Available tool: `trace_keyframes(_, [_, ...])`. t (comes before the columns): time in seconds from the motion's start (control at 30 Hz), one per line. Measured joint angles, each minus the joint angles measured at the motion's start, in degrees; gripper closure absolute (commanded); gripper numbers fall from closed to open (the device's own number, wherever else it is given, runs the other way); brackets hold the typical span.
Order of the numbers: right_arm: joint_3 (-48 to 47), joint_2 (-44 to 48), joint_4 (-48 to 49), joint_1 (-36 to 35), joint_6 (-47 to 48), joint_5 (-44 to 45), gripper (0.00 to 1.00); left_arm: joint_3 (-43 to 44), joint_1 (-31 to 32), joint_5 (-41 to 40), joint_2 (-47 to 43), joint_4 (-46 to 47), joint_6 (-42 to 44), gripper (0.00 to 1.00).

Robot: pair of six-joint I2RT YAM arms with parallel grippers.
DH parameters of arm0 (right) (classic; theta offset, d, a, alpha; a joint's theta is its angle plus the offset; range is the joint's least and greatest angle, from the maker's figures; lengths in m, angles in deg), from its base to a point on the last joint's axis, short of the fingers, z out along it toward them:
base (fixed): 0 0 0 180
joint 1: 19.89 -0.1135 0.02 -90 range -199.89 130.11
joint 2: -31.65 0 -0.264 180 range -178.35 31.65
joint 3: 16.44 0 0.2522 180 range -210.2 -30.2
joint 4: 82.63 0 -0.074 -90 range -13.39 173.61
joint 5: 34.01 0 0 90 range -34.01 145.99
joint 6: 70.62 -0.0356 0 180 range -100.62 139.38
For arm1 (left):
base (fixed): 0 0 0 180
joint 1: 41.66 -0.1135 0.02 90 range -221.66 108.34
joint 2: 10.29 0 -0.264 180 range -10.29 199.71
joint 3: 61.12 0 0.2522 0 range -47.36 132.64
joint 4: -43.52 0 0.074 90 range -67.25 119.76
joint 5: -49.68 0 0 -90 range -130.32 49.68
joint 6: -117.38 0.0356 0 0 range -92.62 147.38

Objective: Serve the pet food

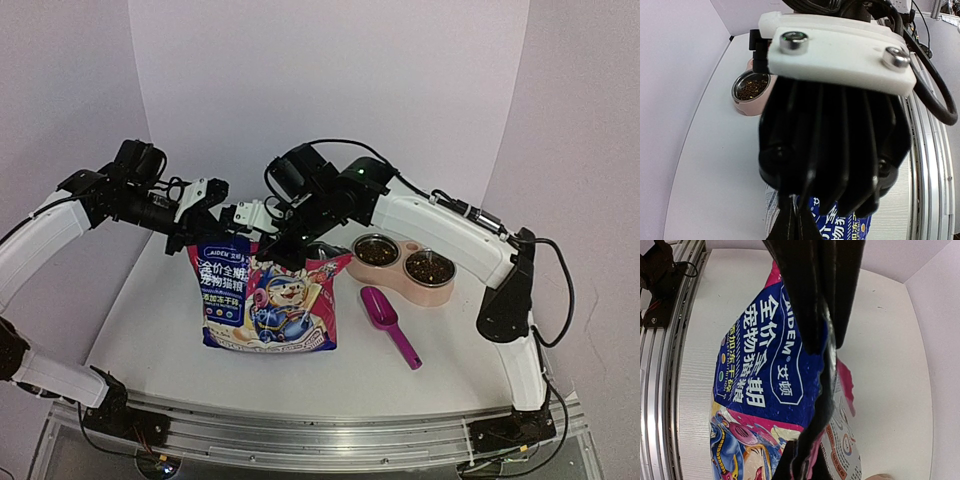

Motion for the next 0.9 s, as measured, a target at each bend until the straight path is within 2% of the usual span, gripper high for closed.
trace_keyframes(0.17, [0.06, 0.04, 0.19, 0.0, -0.91, -0.31, 1.0, 0.0, 0.07, -0.54, -0.27, -0.16, 0.17, 1.0])
trace_keyframes(0.2, [0.25, 0.14, 0.3, 0.0, -1.2, -0.27, 1.0, 0.0, 0.07, -0.5, -0.27, -0.4, 0.49, 0.93])
trace_keyframes(0.27, [0.88, 0.47, 0.63, 0.0, -1.84, -0.16, 1.0, 0.0, 0.07, 0.19, -0.27, -1.12, 1.78, 0.56])
trace_keyframes(0.3, [1.07, 0.56, 0.69, 0.0, -2.22, -0.12, 1.0, 0.0, 0.1, 0.59, -0.28, -1.45, 2.57, 0.47])
trace_keyframes(0.37, [1.19, 0.6, 0.92, 0.02, -3.02, -0.15, 1.0, 0.0, 0.36, 1.5, -0.34, -1.56, 3.49, 0.4])
trace_keyframes(0.5, [2.37, 1.12, 1.86, 0.12, -4.65, -0.71, 1.0, 0.0, 1.8, 2.54, -0.19, -1.43, 3.34, 0.36])
trace_keyframes(0.57, [4.13, 2.01, 3.09, 0.47, -5.49, -1.66, 1.0, 0.05, 2.15, 2.68, 0.52, -1.17, 3.58, 0.41])
trace_keyframes(0.63, [5.7, 2.74, 4.16, 0.79, -6.1, -2.41, 1.0, 0.47, 2.45, 2.52, 1.93, -0.94, 3.72, 0.53])
trace_keyframes(0.73, [7.78, 3.69, 5.84, 1.21, -7.03, -3.35, 1.0, 1.25, 2.71, 1.72, 4.45, 0.34, 3.49, 0.63])
trace_keyframes(0.8, [9.25, 4.52, 7.1, 1.25, -7.69, -3.94, 1.0, 1.29, 2.97, 1.24, 5.4, 1.21, 3.66, 0.77])
trace_keyframes(0.87, [10.22, 4.94, 7.89, 1.28, -8.05, -4.18, 1.0, 1.27, 3.09, 0.78, 5.63, 2.53, 4.12, 0.96])
trace_keyframes(0.9, [10.7, 5.15, 8.51, 1.32, -8.12, -4.23, 1.0, 1.27, 3.14, 0.61, 5.62, 2.62, 4.45, 0.98])
